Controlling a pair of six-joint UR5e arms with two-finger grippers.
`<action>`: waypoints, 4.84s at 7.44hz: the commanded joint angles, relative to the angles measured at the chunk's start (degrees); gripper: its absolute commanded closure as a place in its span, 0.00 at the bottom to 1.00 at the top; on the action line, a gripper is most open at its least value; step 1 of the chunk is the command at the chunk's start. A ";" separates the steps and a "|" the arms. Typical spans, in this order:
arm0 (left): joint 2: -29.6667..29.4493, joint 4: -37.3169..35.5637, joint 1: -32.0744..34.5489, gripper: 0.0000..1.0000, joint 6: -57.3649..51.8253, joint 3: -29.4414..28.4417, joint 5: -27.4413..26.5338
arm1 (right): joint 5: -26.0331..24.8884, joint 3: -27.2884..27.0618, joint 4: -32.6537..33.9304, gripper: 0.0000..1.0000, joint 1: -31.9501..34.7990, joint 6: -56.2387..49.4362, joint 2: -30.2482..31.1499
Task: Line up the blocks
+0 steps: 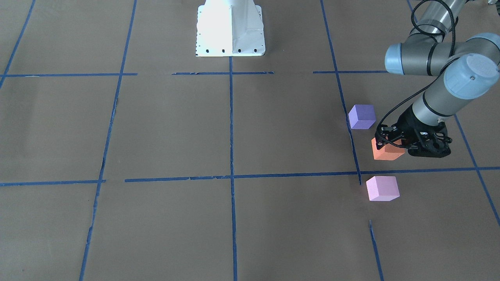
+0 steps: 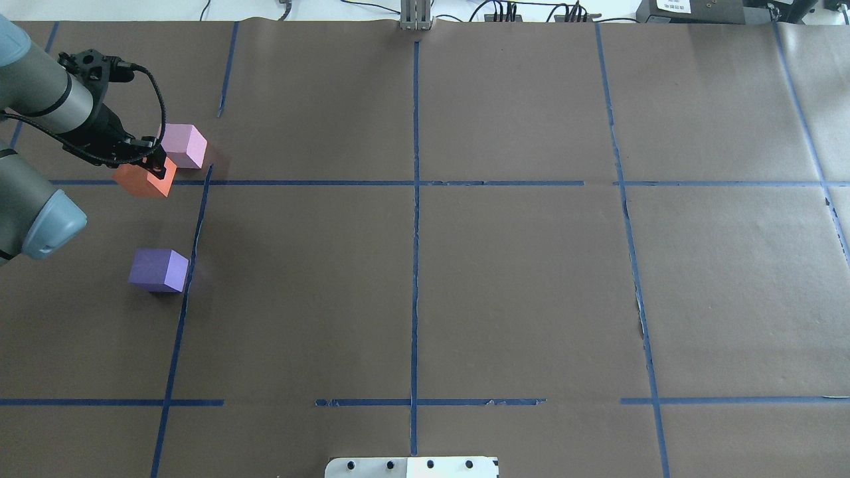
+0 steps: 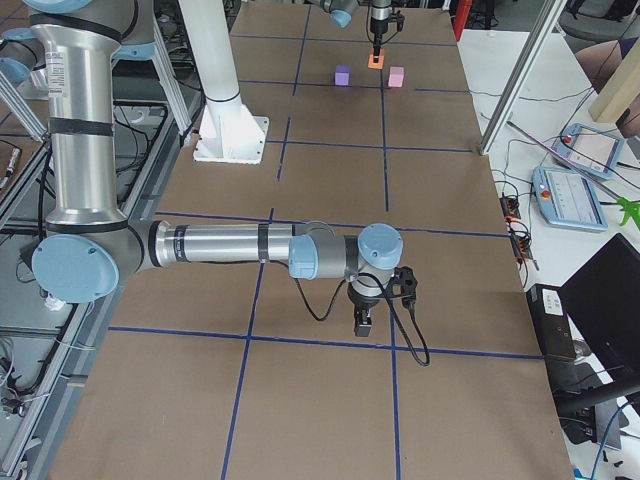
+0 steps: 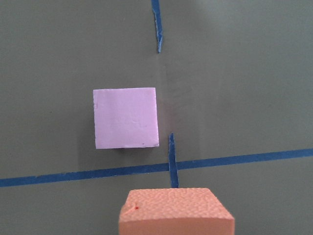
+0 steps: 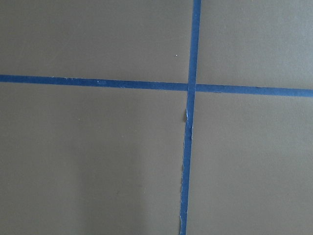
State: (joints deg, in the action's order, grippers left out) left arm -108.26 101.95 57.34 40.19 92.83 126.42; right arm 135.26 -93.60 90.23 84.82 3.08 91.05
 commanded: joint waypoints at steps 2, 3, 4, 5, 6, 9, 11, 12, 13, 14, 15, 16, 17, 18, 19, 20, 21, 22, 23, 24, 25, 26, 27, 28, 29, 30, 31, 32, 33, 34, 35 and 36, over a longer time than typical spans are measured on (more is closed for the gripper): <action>-0.54 3.50 -2.05 0.64 0.68 -5.26 1.36 | 0.00 0.00 0.04 0.00 0.00 0.00 0.00; -0.81 4.56 -2.67 0.64 0.68 -6.16 1.72 | 0.00 0.00 0.04 0.00 0.00 0.00 0.00; -0.81 4.75 -2.85 0.64 1.46 -6.43 1.73 | 0.00 0.00 -0.05 0.00 0.00 0.00 0.00; -0.81 7.10 -3.29 0.64 4.08 -7.21 1.64 | 0.00 0.00 0.04 0.00 0.00 0.00 0.00; -0.81 7.73 -3.38 0.64 4.37 -7.83 1.64 | 0.00 0.00 -0.05 0.00 0.00 0.00 0.00; -0.81 7.91 -3.56 0.62 4.37 -8.01 1.37 | 0.00 0.00 0.04 0.00 0.00 0.00 0.00; -0.81 7.91 -3.64 0.62 4.46 -8.27 1.29 | 0.00 0.00 -0.05 0.00 0.00 0.00 0.00; -0.72 7.91 -3.64 0.61 4.46 -8.54 1.29 | 0.00 0.00 0.04 0.00 0.00 0.00 0.00; -0.72 8.35 -3.64 0.61 4.46 -8.89 1.29 | 0.00 0.00 -0.05 0.00 0.00 0.00 0.00; -0.72 8.79 -3.73 0.61 4.46 -9.15 1.29 | 0.00 0.00 -0.05 0.00 0.00 0.00 0.00; -0.72 8.79 -3.64 0.61 4.46 -9.24 1.29 | 0.00 0.00 0.04 0.00 0.00 0.00 0.00; -0.72 8.88 -3.73 0.61 4.46 -9.33 1.29 | 0.00 0.00 0.04 0.00 0.00 0.00 0.00; -0.72 9.05 -3.73 0.58 4.63 -9.33 1.29 | 0.00 0.00 0.04 0.00 0.00 0.00 0.00; -0.72 9.14 -3.73 0.54 4.72 -9.33 1.29 | 0.00 0.00 -0.05 0.00 0.00 0.00 0.00; -0.72 9.23 -3.73 0.41 4.72 -9.59 1.29 | 0.00 0.00 -0.05 0.00 0.00 0.00 0.00; -0.72 9.32 -3.82 0.38 4.72 -9.68 1.29 | 0.00 0.00 -0.05 0.00 0.00 0.00 0.00; -0.72 9.67 -3.82 0.35 4.72 -9.77 1.29 | 0.00 0.00 -0.05 0.00 0.00 0.00 0.00; -0.72 9.76 -3.82 0.30 4.72 -9.77 1.29 | 0.00 0.00 -0.05 0.00 0.00 0.00 0.00; -0.72 9.93 -3.91 0.14 4.64 -9.86 1.29 | 0.00 0.00 0.04 0.00 0.00 0.00 0.00; -0.63 10.02 -3.91 0.01 4.64 -9.77 1.29 | 0.00 0.00 0.04 0.00 0.00 0.00 0.00; -0.63 10.02 -3.99 0.00 4.64 -9.68 1.29 | 0.00 0.00 0.04 0.00 0.00 0.00 0.00; -0.28 10.02 -3.91 0.00 4.64 -9.07 1.29 | 0.00 0.00 -0.05 0.00 0.00 0.00 0.00; 0.24 9.94 -3.38 0.00 4.72 -5.85 1.29 | 0.00 0.00 -0.05 0.00 0.00 0.00 0.00; 0.59 9.50 -1.38 0.00 4.72 -2.33 1.37 | 0.00 0.00 -0.05 0.00 0.00 0.00 0.00; 1.99 7.32 1.60 0.00 4.55 1.79 1.55 | 0.00 0.00 0.04 0.00 0.00 0.00 0.00; 3.31 3.91 3.11 0.00 4.03 5.92 1.46 | 0.00 0.00 -0.05 0.00 0.00 0.00 0.00; 3.41 2.48 3.47 0.00 3.93 7.18 1.55 | 0.00 0.00 -0.05 0.00 0.00 0.00 0.00; 3.76 2.55 3.82 0.00 3.32 7.11 1.64 | 0.00 0.00 -0.05 0.00 0.00 0.00 0.00; 5.68 2.47 8.00 0.00 -6.34 6.85 1.99 | 0.00 0.00 -0.05 0.00 0.00 0.00 0.00; 7.26 2.29 13.88 0.00 -17.31 4.67 4.34 | 0.00 0.00 0.04 0.00 0.00 0.00 0.00; 7.89 2.55 19.15 0.00 -22.56 1.51 6.02 | 0.00 0.00 -0.05 0.00 0.00 0.00 0.00; 8.76 2.29 24.86 0.00 -32.70 -2.78 5.95 | 0.00 0.00 -0.05 0.00 0.00 0.00 0.00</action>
State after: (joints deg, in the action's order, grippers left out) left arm -100.62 104.39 75.49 18.30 94.46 131.60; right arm 135.26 -93.60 90.20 84.82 3.08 91.06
